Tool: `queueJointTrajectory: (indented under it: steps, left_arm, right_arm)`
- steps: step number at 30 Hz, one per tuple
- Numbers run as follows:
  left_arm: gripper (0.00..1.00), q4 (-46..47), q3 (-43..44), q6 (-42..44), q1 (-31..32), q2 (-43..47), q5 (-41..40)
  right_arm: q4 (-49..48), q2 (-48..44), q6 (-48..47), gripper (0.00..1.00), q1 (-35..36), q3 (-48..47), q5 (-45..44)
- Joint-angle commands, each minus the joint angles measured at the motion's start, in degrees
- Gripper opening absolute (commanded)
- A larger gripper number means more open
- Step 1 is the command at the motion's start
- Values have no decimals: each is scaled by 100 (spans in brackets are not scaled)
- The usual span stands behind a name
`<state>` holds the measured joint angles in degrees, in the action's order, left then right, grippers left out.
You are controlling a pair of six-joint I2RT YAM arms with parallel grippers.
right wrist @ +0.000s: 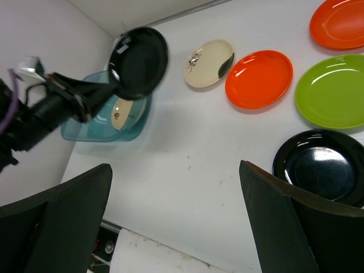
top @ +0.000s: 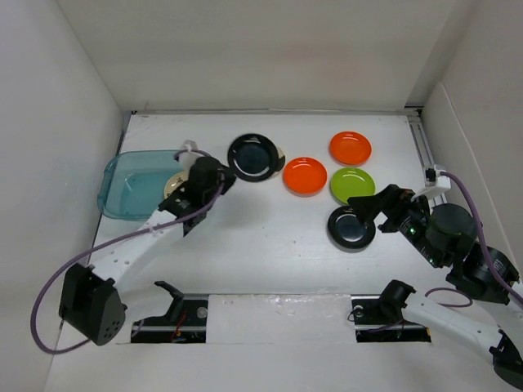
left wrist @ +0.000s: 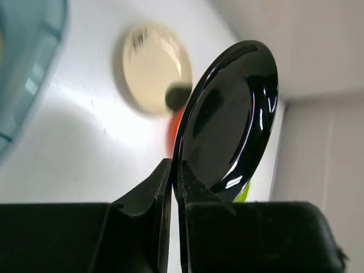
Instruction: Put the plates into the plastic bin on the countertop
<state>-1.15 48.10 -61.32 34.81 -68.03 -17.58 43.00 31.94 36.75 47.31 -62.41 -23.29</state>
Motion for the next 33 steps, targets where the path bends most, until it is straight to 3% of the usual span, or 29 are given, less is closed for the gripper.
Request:
queueJointTrajectory:
  steps: [1,8,27,28,29,31,32,33]
  left_arm:
    - [0,-438,357,472,-1033,457,211]
    - [0,-650,192,692,-3187,273,1133]
    - [0,-536,-512,235,-3613,-439,519]
    - [5,-588,-460,235,-3613,-518,519]
    - [17,-588,-389,235,-3613,-518,519]
    - [51,-588,-389,348,-3613,-449,589]
    - [76,-527,-389,349,-3613,-213,589]
    - [87,-527,-389,427,-3560,-54,589]
  right_arm:
    - [-187,14,-107,99,-11,-192,79]
    - [-187,-39,-107,99,-11,-192,132]
    - [-187,-92,-107,99,-11,-87,79]
    - [-187,-92,-107,99,-11,-87,79]
    - [-187,-92,-107,99,-11,-87,79]
    - [-187,-92,-107,99,-11,-87,79]
    - [-187,-40,-159,99,-11,-87,79]
    - [-239,-39,-160,99,-11,-87,79]
